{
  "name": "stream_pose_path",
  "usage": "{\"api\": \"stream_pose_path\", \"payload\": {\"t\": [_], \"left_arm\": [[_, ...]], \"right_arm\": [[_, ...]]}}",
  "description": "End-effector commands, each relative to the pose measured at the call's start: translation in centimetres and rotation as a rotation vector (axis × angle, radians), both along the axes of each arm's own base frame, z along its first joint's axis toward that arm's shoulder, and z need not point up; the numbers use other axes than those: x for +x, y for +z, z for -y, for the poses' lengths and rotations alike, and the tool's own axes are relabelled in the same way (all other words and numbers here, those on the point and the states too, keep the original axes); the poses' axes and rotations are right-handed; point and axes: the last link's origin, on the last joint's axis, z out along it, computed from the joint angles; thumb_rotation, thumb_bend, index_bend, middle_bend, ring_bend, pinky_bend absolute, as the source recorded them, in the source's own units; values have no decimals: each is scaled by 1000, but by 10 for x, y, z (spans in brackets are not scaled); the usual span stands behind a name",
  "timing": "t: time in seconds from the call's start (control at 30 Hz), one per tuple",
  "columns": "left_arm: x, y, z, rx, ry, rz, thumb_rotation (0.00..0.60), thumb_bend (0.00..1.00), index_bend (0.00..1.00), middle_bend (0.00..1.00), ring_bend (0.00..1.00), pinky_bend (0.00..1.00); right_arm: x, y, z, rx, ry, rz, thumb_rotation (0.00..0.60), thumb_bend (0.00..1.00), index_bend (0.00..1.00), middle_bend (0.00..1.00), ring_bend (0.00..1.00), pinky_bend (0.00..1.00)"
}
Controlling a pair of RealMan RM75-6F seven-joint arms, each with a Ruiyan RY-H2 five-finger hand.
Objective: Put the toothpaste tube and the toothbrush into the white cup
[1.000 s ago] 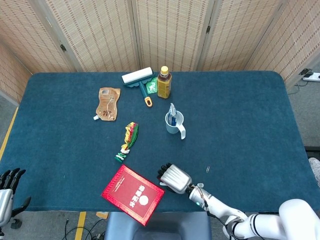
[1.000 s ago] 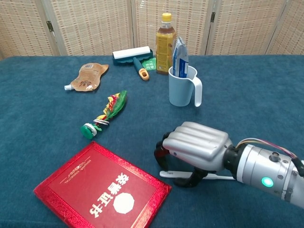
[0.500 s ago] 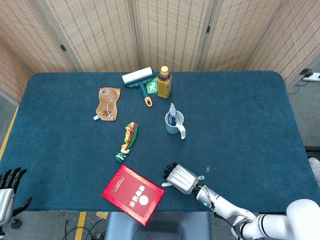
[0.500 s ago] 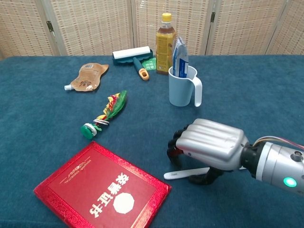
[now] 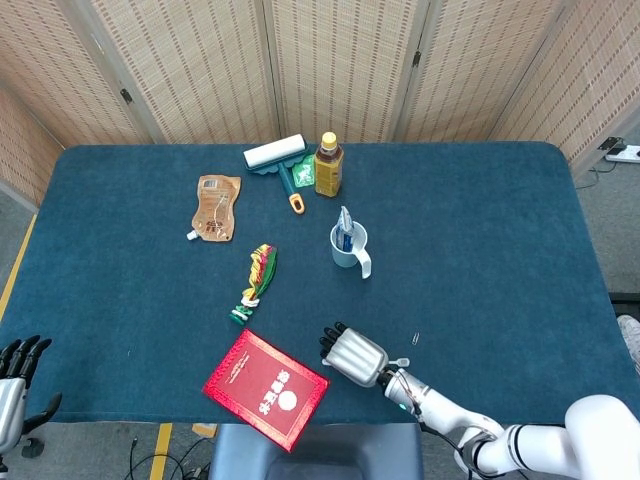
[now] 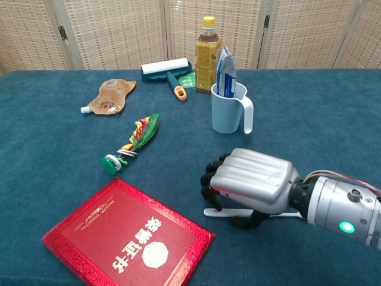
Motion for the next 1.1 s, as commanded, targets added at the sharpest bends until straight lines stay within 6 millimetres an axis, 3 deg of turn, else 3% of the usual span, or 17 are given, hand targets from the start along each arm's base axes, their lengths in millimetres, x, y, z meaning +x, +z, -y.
{"api": "stream_pose_path", "payload": {"t": [0.03,0.4,0.83,1.1], "left_arm": [[0,0,0,2,1,1,600,329,169,151,105,152],[-1,0,1,-2,2,2,600,329,169,151,105,152],[-3,1,2,-1,10,1,600,329,169,151,105,152],[-3,0,1,-4,6,3,600,329,169,151,105,152]], "right_arm": [[1,1,2,-1,-1,-15,600,210,524,330,219,295],[3,5,7,-14,-36,13,600,221,373,238,119,159],[4,-3,2,2,0,-34,600,237,372,212,88,120],[-1,0,-1,-4,6,-13,600,276,459,241,88,120]]}}
